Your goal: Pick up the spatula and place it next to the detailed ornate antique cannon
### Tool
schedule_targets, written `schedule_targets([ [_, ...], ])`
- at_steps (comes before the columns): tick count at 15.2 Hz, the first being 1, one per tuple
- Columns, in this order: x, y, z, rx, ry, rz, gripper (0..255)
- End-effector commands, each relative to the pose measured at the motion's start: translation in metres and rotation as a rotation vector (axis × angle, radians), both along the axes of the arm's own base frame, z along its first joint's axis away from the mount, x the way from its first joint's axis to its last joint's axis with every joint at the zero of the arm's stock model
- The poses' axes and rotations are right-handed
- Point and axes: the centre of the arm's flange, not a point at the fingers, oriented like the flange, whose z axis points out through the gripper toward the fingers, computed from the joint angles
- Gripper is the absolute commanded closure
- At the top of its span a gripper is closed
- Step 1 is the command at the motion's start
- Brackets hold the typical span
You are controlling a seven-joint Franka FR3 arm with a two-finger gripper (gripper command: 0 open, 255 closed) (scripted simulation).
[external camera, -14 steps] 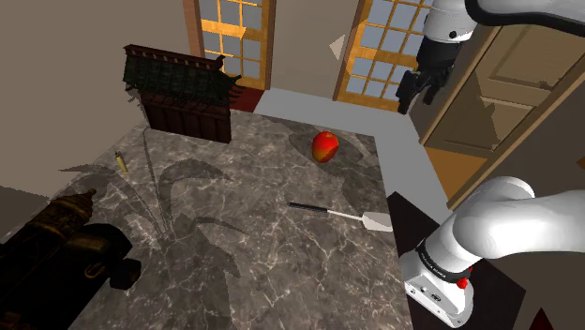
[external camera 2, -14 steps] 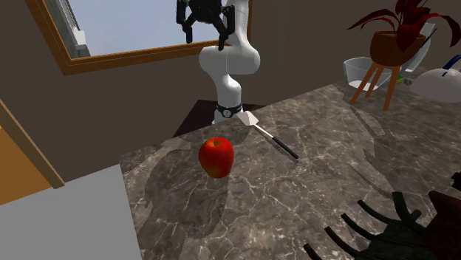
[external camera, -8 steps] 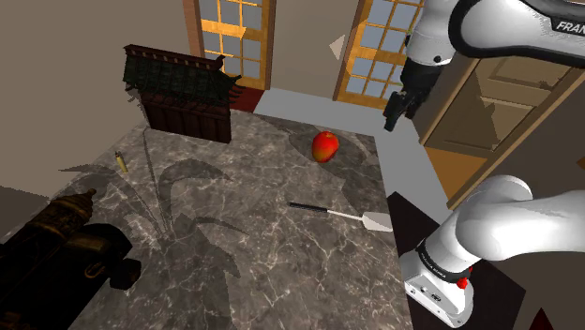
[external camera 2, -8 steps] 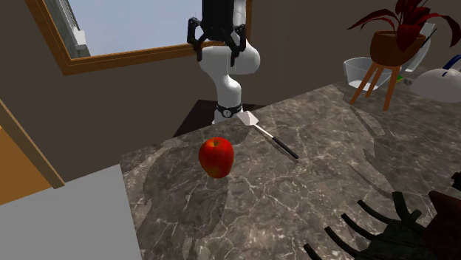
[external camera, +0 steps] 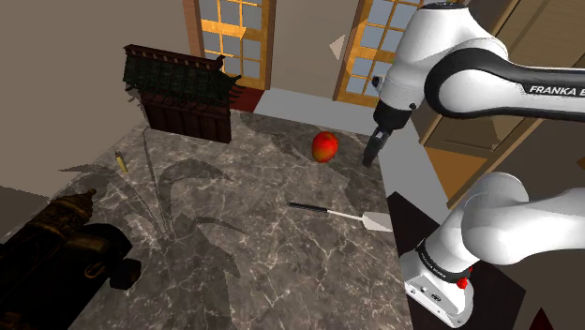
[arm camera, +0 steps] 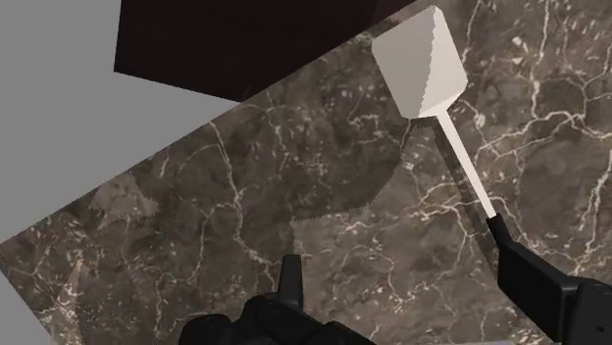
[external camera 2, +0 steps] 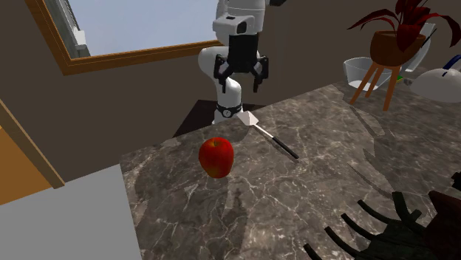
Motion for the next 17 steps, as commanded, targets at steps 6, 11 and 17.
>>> schedule_targets([
  [6, -0.016, 0.050, -0.069, 0.047, -0.023, 0.271, 0],
  [11, -0.033, 0.080, -0.109, 0.075, -0.036, 0.434, 0],
  [17, -0.032, 0.081, -0.141, 0.075, -0.036, 0.434, 0],
])
